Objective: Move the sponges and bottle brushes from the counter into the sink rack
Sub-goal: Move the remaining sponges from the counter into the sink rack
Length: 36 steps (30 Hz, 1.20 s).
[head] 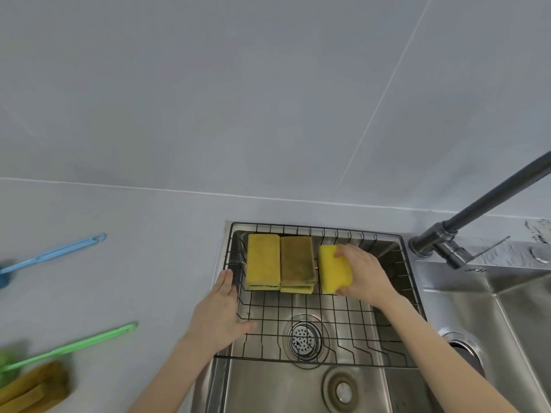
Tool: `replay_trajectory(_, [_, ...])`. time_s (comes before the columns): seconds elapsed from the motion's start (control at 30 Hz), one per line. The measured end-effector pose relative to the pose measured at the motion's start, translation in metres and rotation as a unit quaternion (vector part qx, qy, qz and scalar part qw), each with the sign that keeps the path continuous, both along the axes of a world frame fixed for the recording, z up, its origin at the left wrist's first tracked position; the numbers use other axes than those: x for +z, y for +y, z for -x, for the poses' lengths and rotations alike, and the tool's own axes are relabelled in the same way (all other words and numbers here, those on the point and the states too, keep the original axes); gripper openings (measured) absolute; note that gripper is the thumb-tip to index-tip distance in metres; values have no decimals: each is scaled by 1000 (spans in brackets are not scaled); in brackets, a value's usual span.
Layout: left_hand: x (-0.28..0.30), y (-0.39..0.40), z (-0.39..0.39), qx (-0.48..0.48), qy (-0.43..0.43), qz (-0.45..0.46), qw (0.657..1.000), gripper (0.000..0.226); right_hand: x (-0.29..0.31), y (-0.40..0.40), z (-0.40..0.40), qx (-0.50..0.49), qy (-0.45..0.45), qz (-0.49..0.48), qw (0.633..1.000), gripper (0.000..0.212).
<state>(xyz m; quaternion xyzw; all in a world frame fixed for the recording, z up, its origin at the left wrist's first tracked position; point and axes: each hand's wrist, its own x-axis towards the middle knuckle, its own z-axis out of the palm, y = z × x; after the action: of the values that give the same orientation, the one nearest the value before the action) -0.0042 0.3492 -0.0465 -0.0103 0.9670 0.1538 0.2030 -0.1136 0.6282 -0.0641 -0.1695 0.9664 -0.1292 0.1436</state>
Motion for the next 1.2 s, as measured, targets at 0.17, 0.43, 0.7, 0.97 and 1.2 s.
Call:
replay_trajectory(0.17, [-2, -1, 0, 1, 6, -2, 1000, 90, -10, -14, 3, 6, 2, -30, 1000, 79])
replay_trajectory(0.43, [-3, -2, 0, -6, 10, -3, 1000, 88, -17, -27, 1, -2, 9, -43, 999, 81])
replay_trajectory(0.7, [-4, -2, 0, -8, 16, -3, 1000, 87, -22, -32, 0, -5, 15, -58, 998, 80])
replay_trajectory(0.97, [-5, -2, 0, -9, 13, -3, 1000, 87, -23, -36, -9, 33, 92, -122, 988, 72])
replay_trajectory(1.2, [3, -10, -1, -19, -6, -54, 998, 81, 15, -55, -14, -3, -35, -136, 990, 65])
